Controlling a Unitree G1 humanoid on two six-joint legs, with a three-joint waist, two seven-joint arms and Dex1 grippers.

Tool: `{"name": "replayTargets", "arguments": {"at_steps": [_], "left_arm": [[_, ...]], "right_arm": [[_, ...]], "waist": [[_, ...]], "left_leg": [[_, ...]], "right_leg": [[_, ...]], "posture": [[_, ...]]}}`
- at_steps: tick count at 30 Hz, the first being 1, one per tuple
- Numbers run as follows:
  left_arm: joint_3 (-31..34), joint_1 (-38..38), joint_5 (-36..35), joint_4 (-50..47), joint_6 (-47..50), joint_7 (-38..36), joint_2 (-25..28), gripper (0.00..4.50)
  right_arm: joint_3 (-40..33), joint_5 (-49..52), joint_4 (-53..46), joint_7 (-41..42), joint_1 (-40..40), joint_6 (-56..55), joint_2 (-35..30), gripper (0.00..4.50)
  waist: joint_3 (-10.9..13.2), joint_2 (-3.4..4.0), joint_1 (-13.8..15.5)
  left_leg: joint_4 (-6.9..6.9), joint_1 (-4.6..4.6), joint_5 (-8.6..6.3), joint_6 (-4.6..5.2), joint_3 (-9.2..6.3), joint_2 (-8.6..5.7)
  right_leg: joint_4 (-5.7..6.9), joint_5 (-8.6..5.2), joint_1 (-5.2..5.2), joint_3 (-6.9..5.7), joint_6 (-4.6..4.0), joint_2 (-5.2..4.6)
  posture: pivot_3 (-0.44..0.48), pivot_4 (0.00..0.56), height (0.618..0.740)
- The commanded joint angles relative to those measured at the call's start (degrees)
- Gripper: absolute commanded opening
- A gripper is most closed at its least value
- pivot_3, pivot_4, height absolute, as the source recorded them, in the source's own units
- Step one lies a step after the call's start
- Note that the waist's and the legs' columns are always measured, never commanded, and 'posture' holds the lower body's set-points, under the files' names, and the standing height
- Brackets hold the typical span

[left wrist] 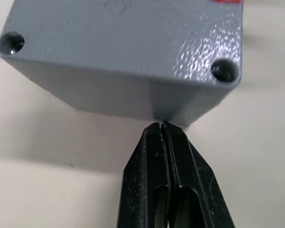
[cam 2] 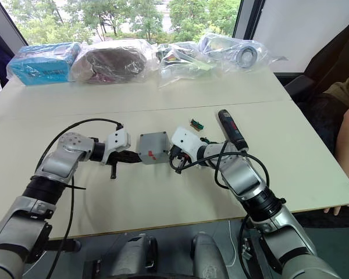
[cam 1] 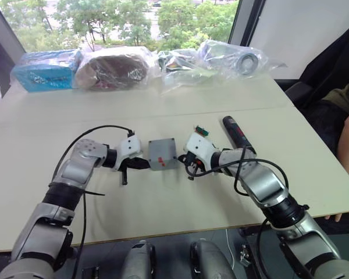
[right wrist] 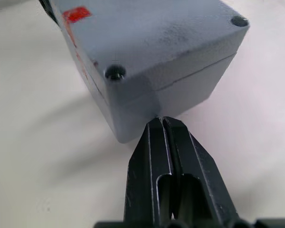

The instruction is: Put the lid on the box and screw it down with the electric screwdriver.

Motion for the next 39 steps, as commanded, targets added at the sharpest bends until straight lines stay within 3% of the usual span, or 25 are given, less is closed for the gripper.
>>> {"name": "replayTargets", "arguments": {"at_steps": [1,21,26,29,34,37,39], "left_arm": [[0.23,0.87,-3.17,-5.96,1.06,-1.29,-0.17,0.00],[0.84,0.19,-2.48,-4.52,0.37,0.80,1.46,0.00],[1.67,0.96,-3.24,-5.30,1.43,0.67,2.44,0.00],[4.03,3.27,-5.80,-9.97,4.75,0.44,4.38,0.00],[10.42,7.82,-13.26,-19.07,12.03,0.39,8.74,0.00],[14.14,8.17,-18.84,-24.38,18.50,1.72,9.91,0.00],[15.80,8.03,-21.73,-28.06,21.67,2.56,10.65,0.00]], "right_arm": [[1.68,1.33,-1.94,2.62,-0.98,-1.39,1.70,0.02],[2.29,0.71,-3.51,6.57,0.10,-1.01,0.28,0.02],[2.05,-1.74,-1.46,5.70,0.25,-5.42,-0.72,0.02],[-1.20,-1.04,-2.17,5.86,1.47,-7.38,-2.58,0.02],[-14.21,6.24,-8.03,2.73,4.66,-9.27,-0.98,0.02],[-18.66,7.62,-11.28,1.86,7.12,-8.36,-3.24,0.69],[-21.37,8.38,-13.02,1.01,8.66,-6.48,-4.66,1.43]], "waist": [[0.00,0.00,0.10],[0.00,0.00,0.22],[0.00,0.00,0.21],[0.01,-0.02,0.19],[0.02,-0.01,0.19],[0.01,-0.03,0.45],[0.01,-0.05,0.50]], "left_leg": [[0.00,-0.02,0.00,0.00,0.00,0.00],[0.00,-0.04,0.00,0.00,0.00,-0.01],[0.00,-0.05,0.00,0.00,0.01,-0.02],[0.00,-0.06,0.00,0.00,0.00,-0.02],[0.00,-0.36,0.00,0.00,-0.09,0.02],[0.04,-0.39,0.00,-0.01,-0.12,0.02],[0.04,-0.43,0.00,-0.01,-0.14,0.02]], "right_leg": [[0.00,0.00,-0.02,0.00,0.00,0.00],[-0.01,0.00,-0.03,-0.01,0.00,-0.02],[-0.01,0.00,-0.03,-0.01,0.00,-0.02],[-0.01,0.00,-0.06,-0.01,0.00,-0.02],[0.02,0.01,-0.36,0.02,0.01,-0.04],[0.03,0.01,-0.36,-0.01,0.01,-0.04],[0.01,0.00,-0.33,-0.07,0.01,-0.10]], "posture": [[0.000,0.150,0.740],[0.000,0.150,0.740],[0.000,0.150,0.740],[0.000,0.150,0.740],[0.000,0.150,0.740],[0.000,0.150,0.740],[0.000,0.150,0.740]]}}
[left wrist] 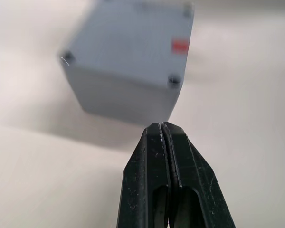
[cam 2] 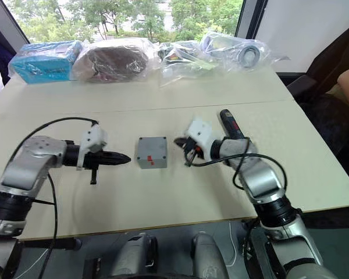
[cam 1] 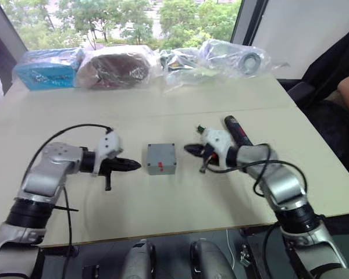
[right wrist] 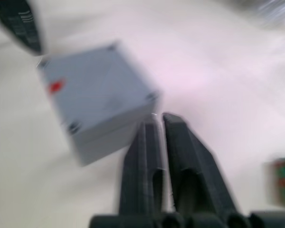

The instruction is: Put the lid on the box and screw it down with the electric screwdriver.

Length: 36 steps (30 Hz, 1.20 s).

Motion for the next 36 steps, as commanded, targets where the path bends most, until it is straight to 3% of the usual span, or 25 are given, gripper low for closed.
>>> {"name": "replayTargets", "arguments": {"at_steps": [1,8,28,31,36], "left_arm": [[4.33,-0.99,-6.64,-8.16,5.80,1.61,1.56,0.00],[3.69,-5.04,-11.36,-13.25,9.61,6.14,0.14,0.00],[0.65,-5.10,-12.28,-15.85,9.22,10.46,-0.31,0.00],[0.58,-4.91,-12.00,-15.60,8.81,10.41,0.03,0.00],[0.34,-4.74,-11.65,-15.55,8.34,10.48,0.27,0.00]], "right_arm": [[-6.13,2.26,-4.44,-2.17,2.48,4.67,-2.57,1.86],[-10.94,4.07,-0.56,-5.66,5.63,8.49,-2.92,4.41],[-9.07,4.97,13.56,-7.81,0.49,8.11,-0.97,4.41],[-8.65,4.75,14.09,-7.83,0.41,7.64,-0.95,3.80],[-8.33,4.55,14.21,-7.92,0.73,7.23,-1.16,2.07]], "waist": [[0.01,0.01,-0.05],[0.01,-0.01,-0.24],[0.01,0.00,-0.25],[0.01,0.00,-0.26],[0.01,0.00,-0.29]], "left_leg": [[0.00,0.00,0.00,0.00,0.00,-0.02],[0.04,-0.01,0.00,0.00,0.03,-0.07],[0.02,-0.02,0.00,0.00,0.13,-0.05],[0.02,-0.02,0.00,0.00,0.14,-0.06],[0.02,-0.02,0.00,0.00,0.14,-0.05]], "right_leg": [[-0.03,0.00,0.00,0.01,0.00,-0.02],[-0.08,-0.01,0.01,0.06,-0.01,0.03],[-0.08,-0.01,-0.01,0.07,0.00,0.15],[-0.08,-0.01,0.00,0.07,0.00,0.14],[-0.07,-0.01,0.00,0.07,0.00,0.14]], "posture": [[0.000,0.150,0.740],[0.000,0.150,0.740],[0.000,0.150,0.740],[0.000,0.150,0.740],[0.000,0.150,0.740]]}}
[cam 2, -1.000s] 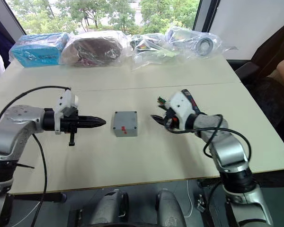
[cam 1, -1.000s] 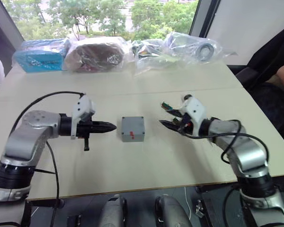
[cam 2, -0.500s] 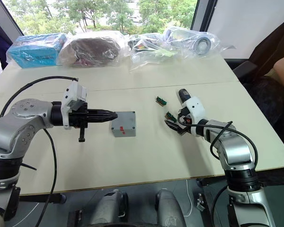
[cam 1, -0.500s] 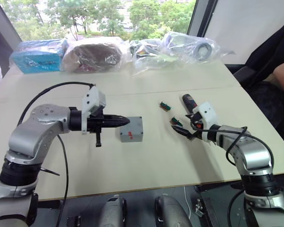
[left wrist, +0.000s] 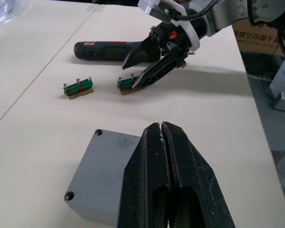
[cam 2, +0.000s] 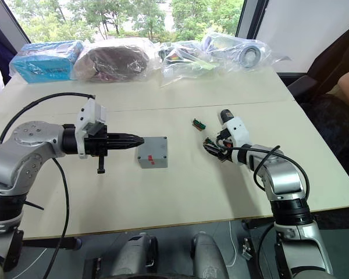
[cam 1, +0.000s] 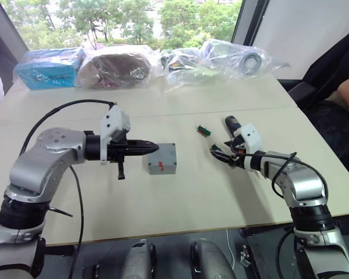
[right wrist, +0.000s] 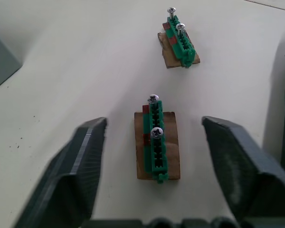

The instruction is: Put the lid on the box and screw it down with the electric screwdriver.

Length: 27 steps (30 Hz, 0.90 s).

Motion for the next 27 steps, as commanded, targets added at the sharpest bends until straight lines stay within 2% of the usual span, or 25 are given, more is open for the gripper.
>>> {"name": "replayTargets", "arguments": {"at_steps": [1,5,6,16,22,25,27], "left_arm": [[-0.15,-0.04,0.19,-1.71,-1.58,0.13,0.91,0.00],[-0.24,0.02,-0.02,-1.53,-1.71,0.13,1.16,0.00],[-0.28,0.05,-0.04,-1.48,-1.76,0.12,1.28,0.00],[-0.05,0.27,0.73,-0.17,-2.58,-0.03,2.80,0.00],[0.31,0.50,1.92,1.34,-3.65,-0.03,3.98,0.00],[0.97,1.25,2.99,2.94,-4.96,-0.28,5.31,0.00],[1.80,2.07,3.40,3.61,-5.65,-0.48,6.36,0.00]], "right_arm": [[-0.35,0.23,-0.78,-0.21,-0.69,-1.41,-0.12,1.70],[-0.43,0.37,-1.08,-0.43,-0.63,-1.06,-0.10,0.18],[-0.41,0.38,-1.15,-0.44,-0.63,-1.04,-0.14,0.05],[-2.01,2.21,-3.88,-0.23,-1.96,1.93,-1.06,0.05],[-1.71,4.06,-10.66,0.79,-5.43,6.29,-4.66,0.05],[1.09,4.99,-14.50,2.79,-9.13,8.24,-6.58,0.05],[2.32,7.40,-15.80,3.19,-12.23,11.93,-5.06,0.05]], "waist": [[0.00,0.00,0.00],[0.00,0.00,0.00],[0.00,0.00,0.00],[0.00,0.00,0.02],[0.01,0.01,0.00],[0.01,0.02,-0.10],[0.02,0.03,-0.22]], "left_leg": [[0.00,0.00,0.00,0.00,0.00,0.00],[0.00,0.00,0.00,0.00,0.00,0.00],[0.00,0.00,0.00,0.00,0.00,0.00],[0.00,0.00,0.00,0.00,0.00,0.00],[0.00,-0.01,0.00,0.00,-0.02,0.00],[0.00,0.00,0.00,0.00,-0.03,0.02],[-0.01,0.00,0.00,0.00,-0.02,0.03]], "right_leg": [[0.00,0.00,0.00,0.00,0.00,0.00],[0.00,0.00,0.00,0.00,0.00,0.00],[0.00,0.00,0.00,0.00,0.00,0.00],[0.00,0.00,0.00,0.00,0.00,0.00],[0.00,0.00,-0.02,0.00,0.00,-0.01],[0.00,0.00,-0.03,0.00,0.00,0.00],[0.00,0.00,-0.05,0.00,0.00,0.02]], "posture": [[0.000,0.150,0.740],[0.000,0.150,0.740],[0.000,0.150,0.740],[0.000,0.150,0.740],[0.000,0.150,0.740],[0.000,0.150,0.740],[0.000,0.150,0.740]]}}
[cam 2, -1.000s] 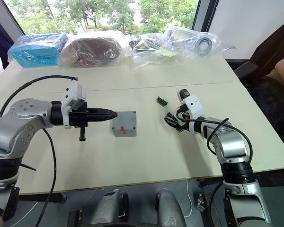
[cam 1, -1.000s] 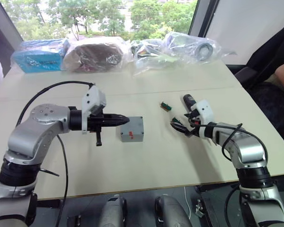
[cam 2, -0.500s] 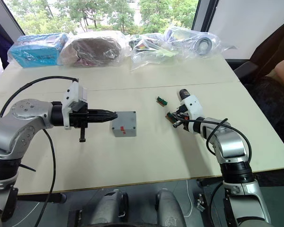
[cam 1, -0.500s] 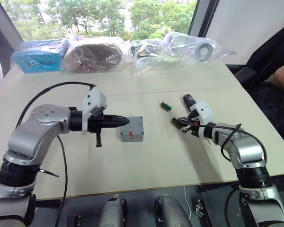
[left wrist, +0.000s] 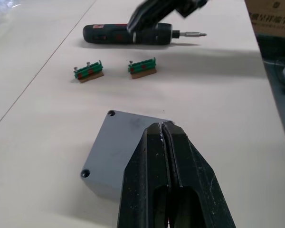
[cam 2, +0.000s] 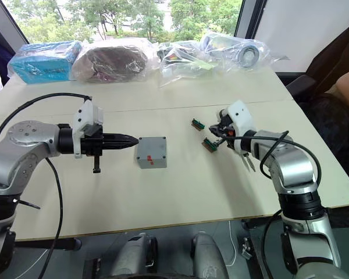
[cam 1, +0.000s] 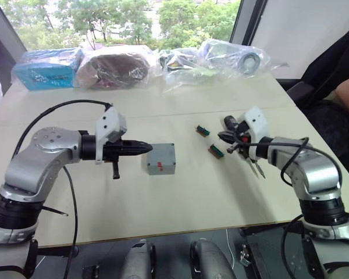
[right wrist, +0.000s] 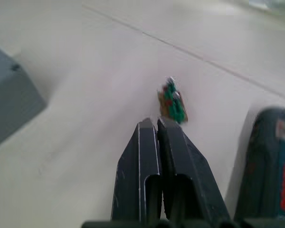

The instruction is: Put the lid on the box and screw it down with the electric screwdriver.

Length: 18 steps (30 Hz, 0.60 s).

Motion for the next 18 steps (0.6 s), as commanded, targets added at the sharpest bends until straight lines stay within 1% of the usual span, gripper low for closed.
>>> {"name": "replayTargets", "arguments": {"at_steps": [1,6,10,18], "left_arm": [[3.00,1.14,0.81,0.50,-2.12,-0.32,2.26,0.00],[4.01,2.76,1.30,1.19,-3.35,-0.07,3.33,0.00],[4.23,3.56,1.19,0.60,-3.54,0.58,3.27,0.00],[5.05,5.90,0.06,-2.62,-2.39,2.28,3.01,0.00]], "right_arm": [[2.22,4.08,-4.30,1.33,-5.72,4.97,1.29,0.05],[8.93,4.34,-1.97,1.95,-11.23,5.89,5.80,0.05],[13.73,2.92,0.60,4.04,-12.57,3.22,6.83,0.05],[16.20,0.55,8.88,4.75,-14.77,-1.38,9.39,0.05]], "waist": [[0.00,0.00,-0.13],[0.00,0.00,0.02],[0.00,-0.02,0.31],[0.00,-0.01,0.03]], "left_leg": [[0.00,0.00,0.00,0.00,0.00,0.02],[-0.01,-0.01,0.00,0.00,-0.02,0.02],[0.02,-0.10,0.00,0.00,0.01,-0.01],[0.04,-0.12,0.00,0.00,0.03,-0.02]], "right_leg": [[0.01,0.00,-0.02,0.01,0.00,0.00],[0.02,0.00,-0.03,0.01,-0.01,-0.02],[0.00,0.00,-0.04,-0.04,-0.01,-0.12],[0.00,0.01,-0.07,-0.03,0.01,-0.16]], "posture": [[0.000,0.150,0.740],[0.000,0.150,0.740],[0.000,0.150,0.740],[0.000,0.150,0.740]]}}
